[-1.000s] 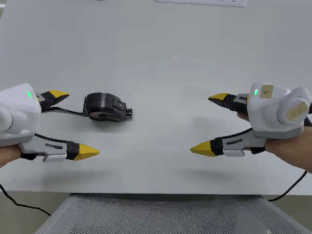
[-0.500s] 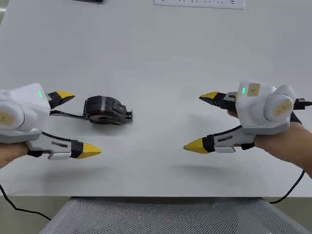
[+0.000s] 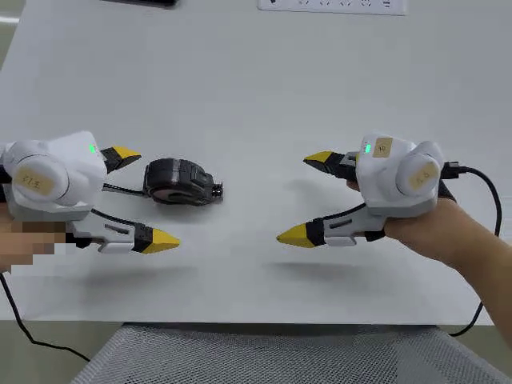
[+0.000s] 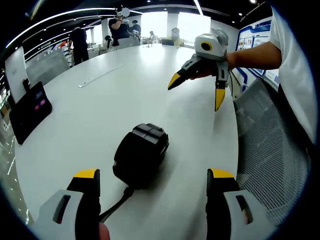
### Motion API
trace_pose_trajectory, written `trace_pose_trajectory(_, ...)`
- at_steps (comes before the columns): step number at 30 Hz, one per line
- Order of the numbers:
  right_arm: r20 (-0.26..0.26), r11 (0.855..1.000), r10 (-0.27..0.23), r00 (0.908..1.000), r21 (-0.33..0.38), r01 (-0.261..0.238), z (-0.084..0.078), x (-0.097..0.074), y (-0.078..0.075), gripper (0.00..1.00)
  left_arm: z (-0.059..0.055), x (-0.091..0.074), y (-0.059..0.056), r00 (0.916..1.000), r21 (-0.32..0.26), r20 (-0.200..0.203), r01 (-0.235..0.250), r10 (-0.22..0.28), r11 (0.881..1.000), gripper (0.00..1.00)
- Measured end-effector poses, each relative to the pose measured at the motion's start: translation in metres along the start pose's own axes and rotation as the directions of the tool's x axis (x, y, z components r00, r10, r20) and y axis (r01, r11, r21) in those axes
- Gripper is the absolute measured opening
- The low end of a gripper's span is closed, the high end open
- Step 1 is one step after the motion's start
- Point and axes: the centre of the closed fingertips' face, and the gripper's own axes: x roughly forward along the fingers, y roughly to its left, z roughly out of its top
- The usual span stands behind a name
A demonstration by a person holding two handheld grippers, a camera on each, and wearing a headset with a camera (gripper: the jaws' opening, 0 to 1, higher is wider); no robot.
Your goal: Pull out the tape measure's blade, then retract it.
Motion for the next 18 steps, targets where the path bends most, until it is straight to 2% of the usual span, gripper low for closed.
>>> trace_pose_trajectory(9, 0.001, 1.0, 0.027, 0.9996, -0.015, -0.027, 0.008, 0.012, -0.002, 0.77, 0.002, 0.01, 0.001, 0.999, 0.047, -0.035, 0.031, -0.029, 0.998, 0.76)
trace_pose_trajectory(18, 0.001, 0.998, 0.05, 0.9987, -0.026, -0.05, 0.013, 0.022, -0.004, 0.77, 0.0, 0.013, 0.009, 0.9967, 0.063, -0.071, 0.043, -0.039, 0.997, 0.69)
